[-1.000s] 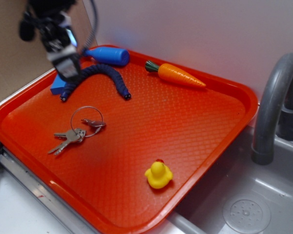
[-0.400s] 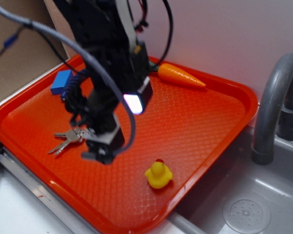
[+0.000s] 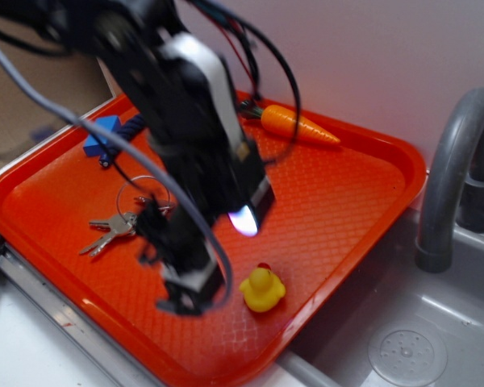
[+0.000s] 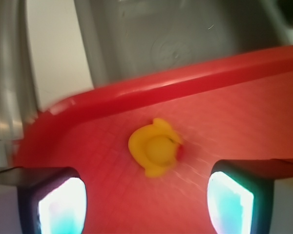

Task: Grab the yellow duck.

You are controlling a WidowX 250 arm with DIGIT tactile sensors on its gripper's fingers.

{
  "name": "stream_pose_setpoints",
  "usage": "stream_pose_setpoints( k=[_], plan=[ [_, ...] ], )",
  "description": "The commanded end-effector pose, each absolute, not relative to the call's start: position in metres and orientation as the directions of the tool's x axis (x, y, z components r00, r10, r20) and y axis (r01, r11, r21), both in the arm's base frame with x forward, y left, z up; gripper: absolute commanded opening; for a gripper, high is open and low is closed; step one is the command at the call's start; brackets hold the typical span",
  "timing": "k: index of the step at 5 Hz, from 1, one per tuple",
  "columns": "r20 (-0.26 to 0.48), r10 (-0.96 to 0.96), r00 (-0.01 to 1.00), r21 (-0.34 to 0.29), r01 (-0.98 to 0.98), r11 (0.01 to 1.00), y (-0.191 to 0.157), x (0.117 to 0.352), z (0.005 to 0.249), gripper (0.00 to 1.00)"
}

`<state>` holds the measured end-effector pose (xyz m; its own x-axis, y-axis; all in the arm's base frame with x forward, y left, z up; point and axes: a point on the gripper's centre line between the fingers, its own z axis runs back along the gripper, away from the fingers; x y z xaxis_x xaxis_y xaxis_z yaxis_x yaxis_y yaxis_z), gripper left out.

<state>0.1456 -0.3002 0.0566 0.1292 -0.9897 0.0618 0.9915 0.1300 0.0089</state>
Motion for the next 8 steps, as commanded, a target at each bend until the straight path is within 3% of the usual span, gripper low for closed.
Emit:
stream_pose_setpoints(
  k=[1,2,3,4,6,7,8],
  plan=[
    [0.112,-0.990,0.081,0.013,0.996,0.083,-0.309,0.141,0.046,1.00],
    [0.126,-0.981,0.147,0.040,0.987,0.153,-0.309,0.136,0.039,0.00],
    [0.136,-0.976,0.168,0.039,0.984,0.175,-0.312,0.136,0.044,0.00],
    [0.171,-0.959,0.226,0.072,0.968,0.241,-0.295,0.142,0.076,0.00],
    [0.216,-0.736,0.641,0.144,0.725,0.673,-0.203,0.142,0.175,0.00],
    [0.172,-0.560,0.810,0.144,0.542,0.828,-0.162,0.127,0.227,0.00],
    [0.113,-0.341,0.933,0.069,0.335,0.940,-0.125,0.124,0.243,0.00]
  ],
)
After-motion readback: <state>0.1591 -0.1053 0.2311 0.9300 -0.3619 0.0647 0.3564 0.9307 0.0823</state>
